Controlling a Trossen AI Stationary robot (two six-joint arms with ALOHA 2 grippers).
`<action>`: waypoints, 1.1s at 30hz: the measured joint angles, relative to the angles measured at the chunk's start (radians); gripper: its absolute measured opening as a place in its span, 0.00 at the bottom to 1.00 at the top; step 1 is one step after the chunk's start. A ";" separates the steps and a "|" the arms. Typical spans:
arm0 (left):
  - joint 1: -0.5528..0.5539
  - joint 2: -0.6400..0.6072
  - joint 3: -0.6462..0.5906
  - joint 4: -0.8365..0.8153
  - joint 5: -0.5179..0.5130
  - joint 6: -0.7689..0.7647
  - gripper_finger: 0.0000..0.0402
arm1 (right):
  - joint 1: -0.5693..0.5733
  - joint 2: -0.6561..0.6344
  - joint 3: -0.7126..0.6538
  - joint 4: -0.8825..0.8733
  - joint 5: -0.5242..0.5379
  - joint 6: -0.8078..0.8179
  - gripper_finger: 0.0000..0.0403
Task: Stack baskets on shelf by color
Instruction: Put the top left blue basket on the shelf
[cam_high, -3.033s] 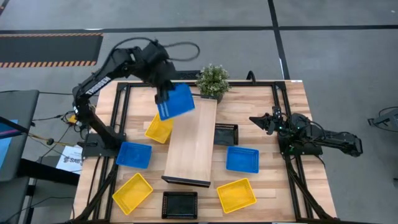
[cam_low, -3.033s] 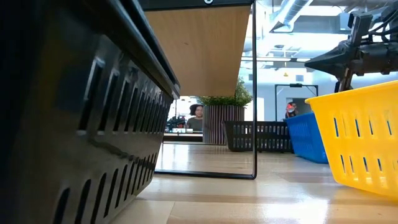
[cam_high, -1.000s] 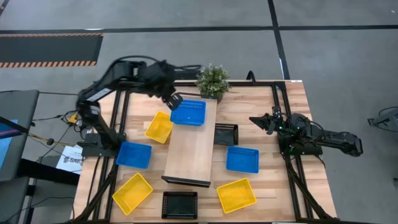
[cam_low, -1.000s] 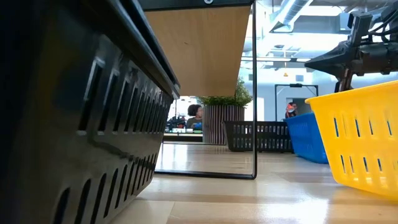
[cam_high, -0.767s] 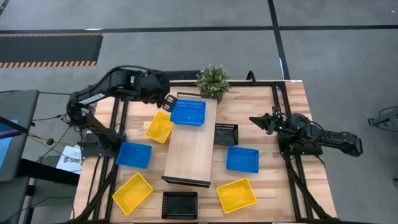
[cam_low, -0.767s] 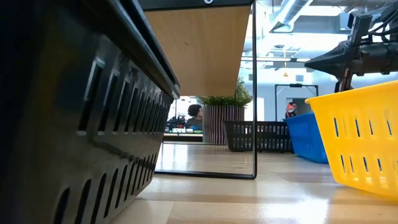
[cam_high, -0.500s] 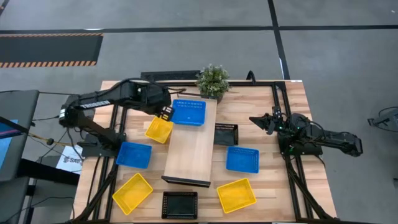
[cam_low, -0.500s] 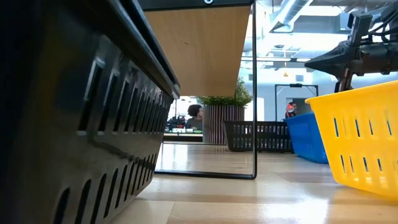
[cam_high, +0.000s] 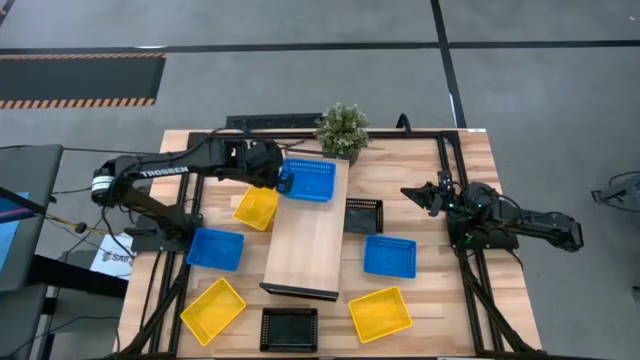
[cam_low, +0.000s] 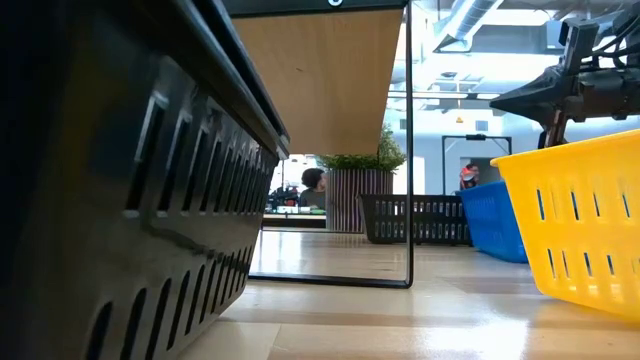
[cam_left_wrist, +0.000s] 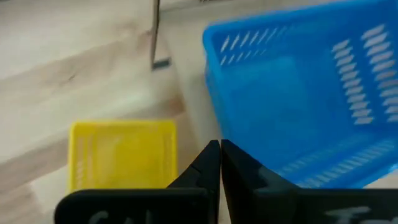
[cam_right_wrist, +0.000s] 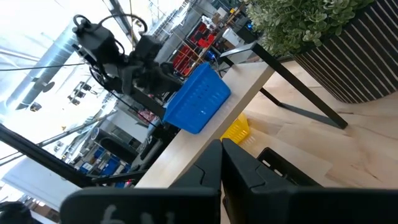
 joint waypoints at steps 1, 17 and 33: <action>0.005 0.004 0.000 0.020 -0.002 0.007 0.00 | 0.000 0.000 0.000 0.000 0.000 0.000 0.06; -0.006 -0.030 0.156 0.078 0.111 0.297 0.00 | 0.000 0.000 0.000 -0.001 0.000 0.000 0.06; -0.115 0.197 0.165 0.156 0.391 0.609 0.00 | 0.001 0.000 0.000 -0.002 0.001 -0.002 0.06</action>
